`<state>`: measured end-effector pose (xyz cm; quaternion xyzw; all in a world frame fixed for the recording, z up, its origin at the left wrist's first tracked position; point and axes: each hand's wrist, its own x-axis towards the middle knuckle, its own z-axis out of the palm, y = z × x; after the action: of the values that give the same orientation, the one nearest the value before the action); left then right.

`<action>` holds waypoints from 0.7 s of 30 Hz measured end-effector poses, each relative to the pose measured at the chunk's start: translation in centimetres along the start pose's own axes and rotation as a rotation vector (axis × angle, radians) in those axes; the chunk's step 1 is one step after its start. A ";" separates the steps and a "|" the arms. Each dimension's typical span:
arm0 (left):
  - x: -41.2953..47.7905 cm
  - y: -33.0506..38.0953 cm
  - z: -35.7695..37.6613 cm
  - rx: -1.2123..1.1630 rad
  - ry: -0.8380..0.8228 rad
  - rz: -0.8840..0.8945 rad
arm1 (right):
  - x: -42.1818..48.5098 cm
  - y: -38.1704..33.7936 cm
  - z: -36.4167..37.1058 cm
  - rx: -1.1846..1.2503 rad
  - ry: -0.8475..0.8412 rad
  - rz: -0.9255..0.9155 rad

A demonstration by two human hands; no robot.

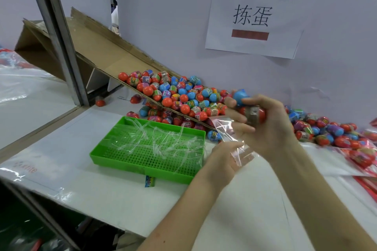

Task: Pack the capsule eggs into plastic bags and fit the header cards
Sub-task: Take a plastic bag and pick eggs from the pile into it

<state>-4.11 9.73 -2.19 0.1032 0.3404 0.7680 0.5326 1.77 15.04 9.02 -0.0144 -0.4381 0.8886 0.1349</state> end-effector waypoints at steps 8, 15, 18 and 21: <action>-0.1 1.5 0.5 -0.119 0.029 0.065 | -6.4 -0.4 -8.0 -0.554 0.498 -0.174; 0.2 1.5 0.3 -0.142 0.103 0.121 | -7.4 1.9 -8.4 -0.821 0.511 -0.252; 0.1 1.6 0.3 -0.163 0.132 0.131 | -7.4 2.5 -7.9 -1.056 0.517 -0.251; 0.0 1.7 0.2 -0.200 0.132 0.144 | -7.5 3.4 -8.5 -1.282 0.478 -0.243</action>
<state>-5.27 9.44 -0.89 0.0232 0.2881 0.8394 0.4603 9.49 17.78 0.45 -0.2376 -0.8333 0.4056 0.2910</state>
